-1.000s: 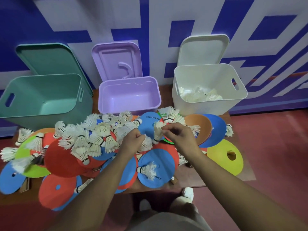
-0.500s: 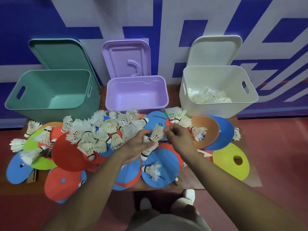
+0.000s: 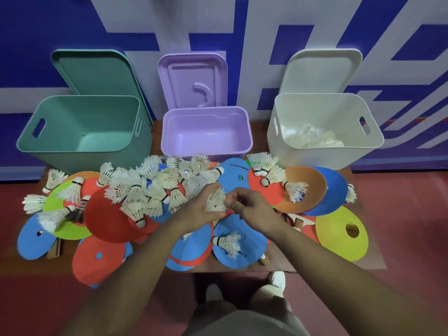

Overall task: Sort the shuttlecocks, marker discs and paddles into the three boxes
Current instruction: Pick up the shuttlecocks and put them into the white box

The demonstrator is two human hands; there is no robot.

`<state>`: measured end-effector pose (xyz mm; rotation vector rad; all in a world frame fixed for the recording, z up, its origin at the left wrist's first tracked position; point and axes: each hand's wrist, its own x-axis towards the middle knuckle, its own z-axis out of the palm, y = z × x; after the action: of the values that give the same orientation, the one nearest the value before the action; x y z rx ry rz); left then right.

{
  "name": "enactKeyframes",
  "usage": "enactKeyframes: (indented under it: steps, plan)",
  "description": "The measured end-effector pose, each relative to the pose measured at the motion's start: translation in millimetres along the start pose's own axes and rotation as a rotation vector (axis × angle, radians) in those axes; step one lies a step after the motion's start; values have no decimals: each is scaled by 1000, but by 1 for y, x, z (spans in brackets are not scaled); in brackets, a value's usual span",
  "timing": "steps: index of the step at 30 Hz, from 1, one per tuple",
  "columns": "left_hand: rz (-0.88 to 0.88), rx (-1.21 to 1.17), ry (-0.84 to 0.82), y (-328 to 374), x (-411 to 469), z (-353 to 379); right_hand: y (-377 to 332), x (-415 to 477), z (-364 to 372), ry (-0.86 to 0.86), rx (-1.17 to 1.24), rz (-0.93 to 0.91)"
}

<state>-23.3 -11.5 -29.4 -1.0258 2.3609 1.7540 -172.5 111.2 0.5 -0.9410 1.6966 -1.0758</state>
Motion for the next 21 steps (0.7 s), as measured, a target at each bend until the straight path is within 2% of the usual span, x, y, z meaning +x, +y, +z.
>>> enactKeyframes:
  steps: [2, 4, 5, 8, 11, 16, 18, 21]
  plan:
    - [-22, -87, 66, -2, -3, -2, 4, -2, 4, 106, 68, 45]
    - [-45, -96, 111, -6, -7, -5, 17, -2, 4, 222, 3, 147]
    - [-59, -83, 112, -9, -9, -7, 29, -2, 4, 220, -97, 206]
    - [-87, -45, 81, -16, -14, -9, 58, -5, 12, 35, -327, 478]
    - [-106, -20, 72, -21, -20, -8, 76, -9, 32, -22, -404, 676]
    - [-114, -39, 87, -33, -26, -7, 86, -7, 52, 70, -268, 720]
    - [-111, -60, 88, -35, -28, -9, 78, -8, 46, 132, -204, 666]
    - [-101, -93, 94, -35, -31, -12, 57, -10, 23, 82, -182, 545]
